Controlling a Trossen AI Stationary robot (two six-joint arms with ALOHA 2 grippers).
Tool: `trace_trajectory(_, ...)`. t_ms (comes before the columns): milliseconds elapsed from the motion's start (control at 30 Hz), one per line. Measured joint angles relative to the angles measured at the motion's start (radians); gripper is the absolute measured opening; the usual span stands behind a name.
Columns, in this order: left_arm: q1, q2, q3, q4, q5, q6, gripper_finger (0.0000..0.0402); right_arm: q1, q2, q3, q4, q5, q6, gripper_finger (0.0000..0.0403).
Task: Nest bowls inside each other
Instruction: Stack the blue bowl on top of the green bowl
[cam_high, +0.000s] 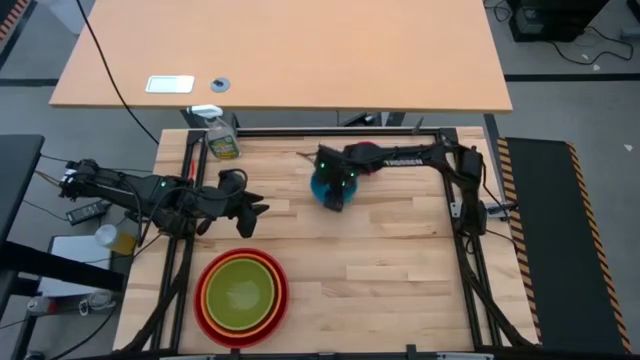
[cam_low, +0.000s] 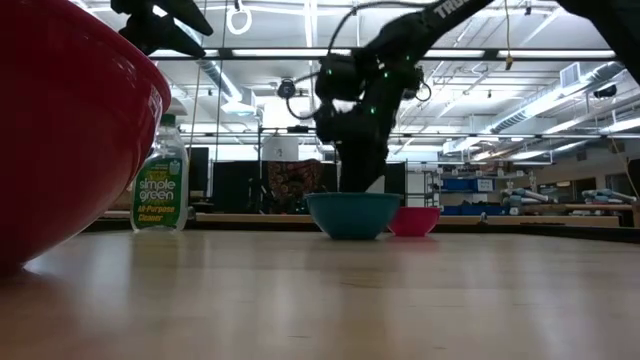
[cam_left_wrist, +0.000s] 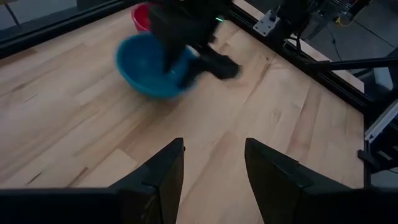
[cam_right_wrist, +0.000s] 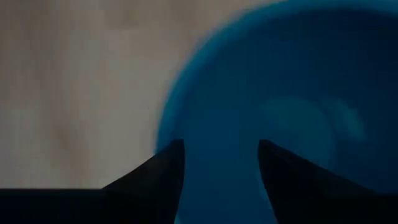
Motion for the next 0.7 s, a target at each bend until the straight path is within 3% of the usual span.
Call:
trace_trajectory(133, 0.0, 0.0, 0.0, 0.001, 0.004, -0.014, 0.0172, 0.073, -0.023, 0.0, 0.004, -0.127, 0.07, 0.021)
trace_trajectory(233, 0.0, 0.0, 0.0, 0.001, 0.02, -0.041, 0.0172, 0.108, -0.053, 0.0, 0.017, -0.144, 0.127, 0.021)
trace_trajectory(533, 0.004, 0.026, 0.0, -0.001, 0.078, -0.231, 0.0172, 0.109, -0.155, 0.0, -0.081, 0.215, 0.158, 0.021)
trace_trajectory(700, 0.003, 0.043, 0.001, -0.003, 0.126, -0.297, 0.0193, 0.015, -0.142, -0.001, -0.186, 0.17, 0.111, 0.021)
